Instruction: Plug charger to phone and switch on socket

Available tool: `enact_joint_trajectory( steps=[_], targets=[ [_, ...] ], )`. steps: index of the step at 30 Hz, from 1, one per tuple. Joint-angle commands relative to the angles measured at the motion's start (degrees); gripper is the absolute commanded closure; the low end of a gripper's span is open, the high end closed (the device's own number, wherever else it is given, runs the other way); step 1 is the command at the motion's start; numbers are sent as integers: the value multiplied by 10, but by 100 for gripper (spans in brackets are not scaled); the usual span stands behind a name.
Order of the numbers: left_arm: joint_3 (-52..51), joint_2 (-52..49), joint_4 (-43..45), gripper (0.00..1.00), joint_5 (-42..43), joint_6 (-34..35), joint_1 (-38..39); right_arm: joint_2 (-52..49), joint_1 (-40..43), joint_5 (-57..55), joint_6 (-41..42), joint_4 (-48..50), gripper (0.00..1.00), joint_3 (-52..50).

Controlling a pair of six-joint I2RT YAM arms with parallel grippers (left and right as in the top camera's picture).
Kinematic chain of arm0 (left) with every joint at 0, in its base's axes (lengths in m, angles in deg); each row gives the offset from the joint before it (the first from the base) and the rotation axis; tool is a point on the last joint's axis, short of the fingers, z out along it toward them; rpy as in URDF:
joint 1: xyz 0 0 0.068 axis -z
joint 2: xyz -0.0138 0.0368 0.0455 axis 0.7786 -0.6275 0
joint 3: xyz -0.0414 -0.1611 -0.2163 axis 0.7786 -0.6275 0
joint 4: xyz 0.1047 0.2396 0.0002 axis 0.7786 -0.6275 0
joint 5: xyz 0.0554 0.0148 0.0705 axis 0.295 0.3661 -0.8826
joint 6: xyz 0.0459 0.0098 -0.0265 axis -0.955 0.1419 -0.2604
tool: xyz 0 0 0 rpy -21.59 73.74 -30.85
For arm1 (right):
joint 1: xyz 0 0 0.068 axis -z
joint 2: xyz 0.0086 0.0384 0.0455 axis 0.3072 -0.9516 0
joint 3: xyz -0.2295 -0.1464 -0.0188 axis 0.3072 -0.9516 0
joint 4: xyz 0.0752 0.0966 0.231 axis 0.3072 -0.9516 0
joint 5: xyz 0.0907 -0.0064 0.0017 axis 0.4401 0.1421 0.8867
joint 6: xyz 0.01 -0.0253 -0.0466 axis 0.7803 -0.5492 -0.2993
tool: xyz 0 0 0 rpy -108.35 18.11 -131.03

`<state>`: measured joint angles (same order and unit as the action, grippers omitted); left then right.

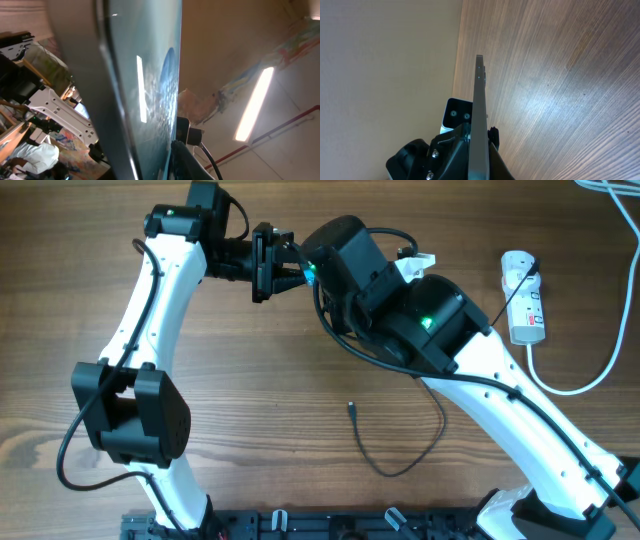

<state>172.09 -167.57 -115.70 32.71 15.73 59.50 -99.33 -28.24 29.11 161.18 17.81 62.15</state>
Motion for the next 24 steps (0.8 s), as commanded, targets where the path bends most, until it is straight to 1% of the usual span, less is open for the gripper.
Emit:
enact_joint_trajectory(
  steps=[1, 6, 24],
  targets=[
    [9, 21, 0, 76, 11, -3, 1, 17, 0, -6, 7, 3, 95, 11],
    [9, 21, 0, 73, 10, -3, 1, 17, 0, -41, 6, -7, 96, 11],
    [9, 21, 0, 73, -21, 1, 1, 10, -13, -43, 6, -5, 95, 11]
  ],
)
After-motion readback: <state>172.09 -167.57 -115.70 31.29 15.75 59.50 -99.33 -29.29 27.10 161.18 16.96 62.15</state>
